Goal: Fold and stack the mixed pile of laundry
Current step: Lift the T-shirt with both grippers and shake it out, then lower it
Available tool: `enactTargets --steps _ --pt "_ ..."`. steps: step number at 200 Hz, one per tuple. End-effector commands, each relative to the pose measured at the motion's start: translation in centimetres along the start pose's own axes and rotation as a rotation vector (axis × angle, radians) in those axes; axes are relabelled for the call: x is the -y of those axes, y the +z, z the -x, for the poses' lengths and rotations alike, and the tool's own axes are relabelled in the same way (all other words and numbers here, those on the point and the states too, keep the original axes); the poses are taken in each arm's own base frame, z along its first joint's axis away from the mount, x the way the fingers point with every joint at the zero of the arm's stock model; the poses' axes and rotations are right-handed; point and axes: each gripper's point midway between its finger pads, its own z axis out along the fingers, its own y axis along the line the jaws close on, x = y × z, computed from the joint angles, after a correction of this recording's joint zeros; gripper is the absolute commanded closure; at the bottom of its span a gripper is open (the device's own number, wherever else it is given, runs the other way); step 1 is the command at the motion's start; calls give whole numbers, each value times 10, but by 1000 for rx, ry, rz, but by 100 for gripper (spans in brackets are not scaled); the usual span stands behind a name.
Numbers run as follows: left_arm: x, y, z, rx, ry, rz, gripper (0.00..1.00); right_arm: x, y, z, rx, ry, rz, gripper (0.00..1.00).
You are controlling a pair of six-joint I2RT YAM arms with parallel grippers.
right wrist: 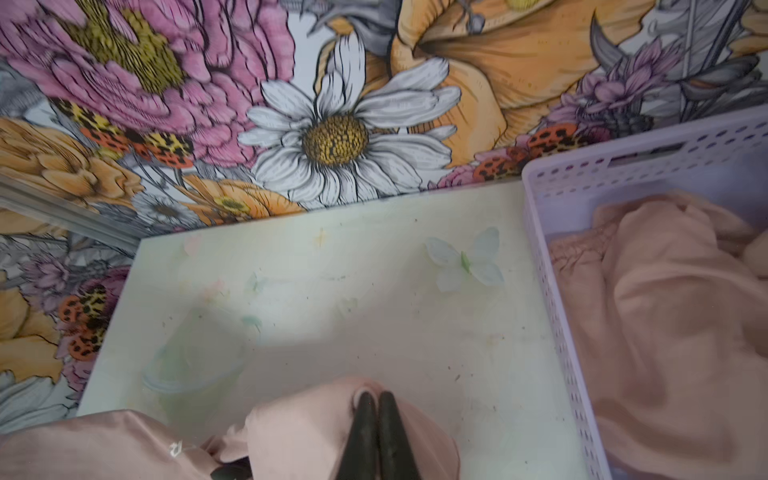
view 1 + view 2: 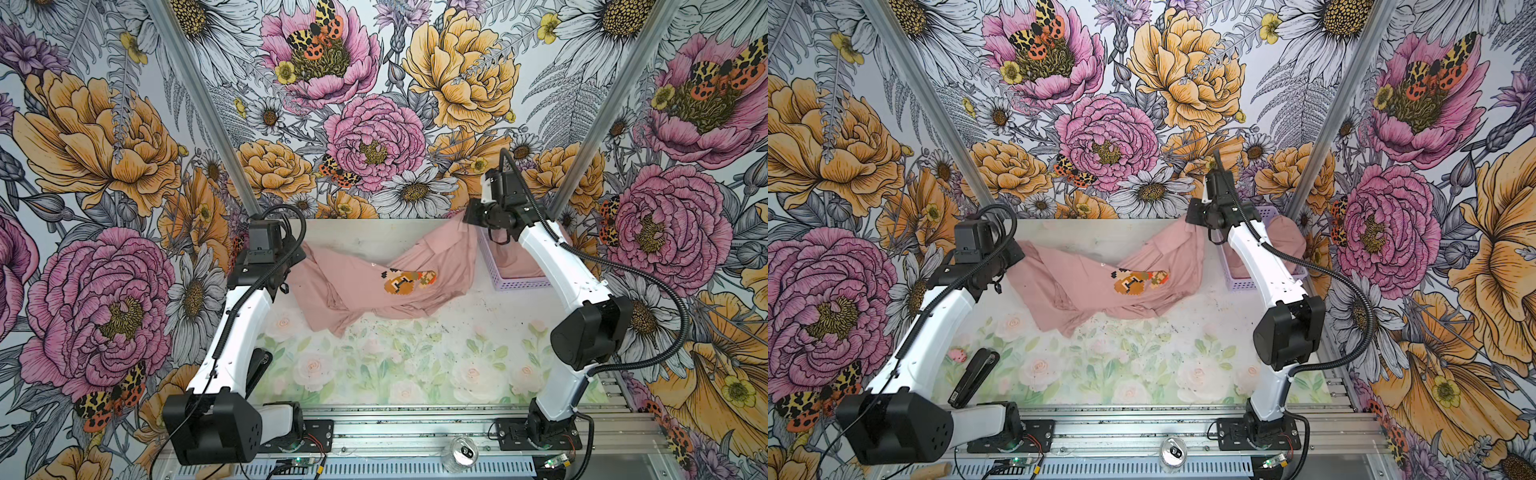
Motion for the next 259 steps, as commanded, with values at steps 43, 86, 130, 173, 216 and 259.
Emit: enactTargets --steps 43,86,130,173,216,259 --pt "37 -47 137 368 71 -144 100 -31 -59 118 272 4 263 100" --pt "31 -82 116 390 65 -185 100 -50 -100 99 240 -9 346 100" --pt "21 -132 94 412 45 -189 100 -48 -149 101 296 -21 345 100" --pt "19 -114 57 317 36 -183 100 -8 -87 109 237 38 281 100" --pt "-6 -62 1 162 16 -102 100 26 37 81 65 140 252 100" --pt "-23 -25 -35 50 25 -41 100 18 78 10 -153 108 171 55"
